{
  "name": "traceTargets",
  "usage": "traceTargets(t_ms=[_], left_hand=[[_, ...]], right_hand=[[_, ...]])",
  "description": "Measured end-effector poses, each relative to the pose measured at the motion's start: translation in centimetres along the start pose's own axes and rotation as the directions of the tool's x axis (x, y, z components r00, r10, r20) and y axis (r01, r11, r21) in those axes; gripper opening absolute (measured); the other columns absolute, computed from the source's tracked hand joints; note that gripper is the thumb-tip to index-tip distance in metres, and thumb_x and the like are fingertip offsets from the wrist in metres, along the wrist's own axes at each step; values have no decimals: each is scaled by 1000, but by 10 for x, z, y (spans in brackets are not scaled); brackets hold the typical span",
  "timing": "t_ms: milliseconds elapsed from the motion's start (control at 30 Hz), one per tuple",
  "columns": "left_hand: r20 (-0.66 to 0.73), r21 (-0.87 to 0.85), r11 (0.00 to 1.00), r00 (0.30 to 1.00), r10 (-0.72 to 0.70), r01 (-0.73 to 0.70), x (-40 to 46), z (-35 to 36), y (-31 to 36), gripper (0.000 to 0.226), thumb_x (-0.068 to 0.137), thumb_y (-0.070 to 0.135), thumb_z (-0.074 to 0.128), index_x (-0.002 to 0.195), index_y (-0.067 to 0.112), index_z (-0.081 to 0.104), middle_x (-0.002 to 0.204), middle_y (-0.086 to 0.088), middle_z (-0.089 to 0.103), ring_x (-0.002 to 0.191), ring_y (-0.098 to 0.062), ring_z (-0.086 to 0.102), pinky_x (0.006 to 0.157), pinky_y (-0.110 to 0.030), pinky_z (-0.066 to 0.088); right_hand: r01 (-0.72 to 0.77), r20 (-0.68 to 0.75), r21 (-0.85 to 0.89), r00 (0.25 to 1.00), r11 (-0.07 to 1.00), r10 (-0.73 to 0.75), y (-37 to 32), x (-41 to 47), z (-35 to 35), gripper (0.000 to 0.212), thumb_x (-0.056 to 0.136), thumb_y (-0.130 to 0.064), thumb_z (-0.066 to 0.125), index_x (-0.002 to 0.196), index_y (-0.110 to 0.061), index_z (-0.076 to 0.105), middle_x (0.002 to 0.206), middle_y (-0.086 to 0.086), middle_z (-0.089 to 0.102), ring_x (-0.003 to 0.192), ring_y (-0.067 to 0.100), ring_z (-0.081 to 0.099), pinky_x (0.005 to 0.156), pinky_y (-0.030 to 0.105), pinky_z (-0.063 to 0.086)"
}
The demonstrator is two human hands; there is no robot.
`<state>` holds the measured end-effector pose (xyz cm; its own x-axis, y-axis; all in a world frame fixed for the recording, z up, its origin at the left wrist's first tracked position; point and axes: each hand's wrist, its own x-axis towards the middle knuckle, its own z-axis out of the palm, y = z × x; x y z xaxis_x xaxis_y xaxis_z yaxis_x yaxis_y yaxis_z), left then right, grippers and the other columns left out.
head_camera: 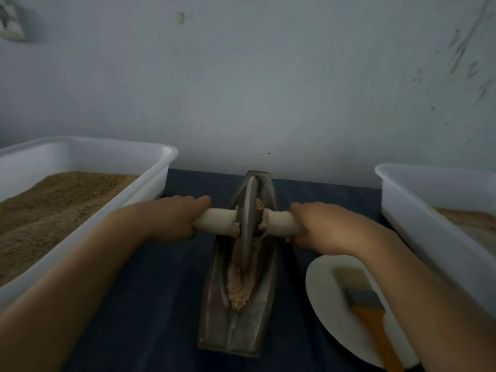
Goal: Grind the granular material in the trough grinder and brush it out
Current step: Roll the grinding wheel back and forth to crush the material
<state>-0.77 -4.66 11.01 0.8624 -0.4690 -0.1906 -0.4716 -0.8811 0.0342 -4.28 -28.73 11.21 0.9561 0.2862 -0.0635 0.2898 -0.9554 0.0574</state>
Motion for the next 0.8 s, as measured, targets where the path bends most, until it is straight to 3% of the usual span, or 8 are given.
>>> traceTargets(t_ms=[167, 233, 333, 433, 600, 700, 800], left_hand=[[-361, 126, 988, 932, -41, 93, 30, 18, -8, 35, 89, 21, 54, 119, 20, 36, 116, -3, 48, 108, -21, 48, 90, -33, 36], [-510, 146, 982, 860, -31, 122, 37, 26, -8, 35, 88, 20, 54, 119, 20, 38, 114, -2, 46, 107, -21, 46, 87, -32, 33], [-577, 149, 984, 816, 2, 103, 39, 32, -9, 34, 87, 21, 55, 118, 20, 40, 113, -2, 47, 103, -20, 46, 84, -31, 32], [-516, 143, 986, 857, 2, 84, 35, 29, -11, 36, 89, 25, 55, 119, 22, 36, 114, -1, 48, 106, -19, 47, 87, -31, 34], [-248, 142, 990, 969, 13, 23, 17, 14, -7, 42, 90, 26, 56, 124, 25, 32, 118, 1, 50, 104, -14, 50, 88, -28, 38], [-11, 51, 999, 1000, 13, -12, 1, 3, -4, 41, 90, 22, 57, 122, 28, 32, 113, 3, 50, 94, -9, 47, 82, -23, 37], [158, -7, 1000, 988, 4, -3, -12, -8, -1, 42, 90, 22, 58, 121, 31, 32, 102, 8, 48, 93, -9, 50, 85, -27, 41]], right_hand=[[-44, -352, -101, 936, 994, 6, 14, 21, 24, 22, 89, -32, 51, 104, -18, 43, 108, 2, 56, 98, 23, 52, 67, 31, 22], [-79, -436, -134, 900, 988, 13, 15, 26, 30, 23, 89, -30, 50, 107, -17, 45, 107, 2, 55, 99, 24, 50, 68, 31, 20], [-104, -484, -139, 874, 985, 24, 14, 29, 32, 20, 89, -27, 50, 106, -16, 46, 105, 2, 55, 97, 24, 50, 68, 32, 19], [-76, -410, -145, 912, 986, 10, 13, 25, 28, 21, 90, -28, 50, 106, -15, 45, 105, 3, 55, 95, 23, 51, 68, 31, 23], [-12, -94, -29, 996, 1000, 9, 4, 5, 8, 18, 91, -28, 53, 98, -16, 41, 100, 4, 55, 79, 16, 45, 57, 28, 28], [7, 108, 48, 994, 999, -12, -3, -8, -6, 18, 90, -26, 54, 100, -13, 46, 88, 0, 49, 76, 13, 45, 52, 20, 29], [24, 227, 104, 973, 994, -47, -8, -17, -17, 26, 89, -28, 57, 105, -7, 56, 97, 7, 61, 78, 14, 52, 57, 25, 35]])
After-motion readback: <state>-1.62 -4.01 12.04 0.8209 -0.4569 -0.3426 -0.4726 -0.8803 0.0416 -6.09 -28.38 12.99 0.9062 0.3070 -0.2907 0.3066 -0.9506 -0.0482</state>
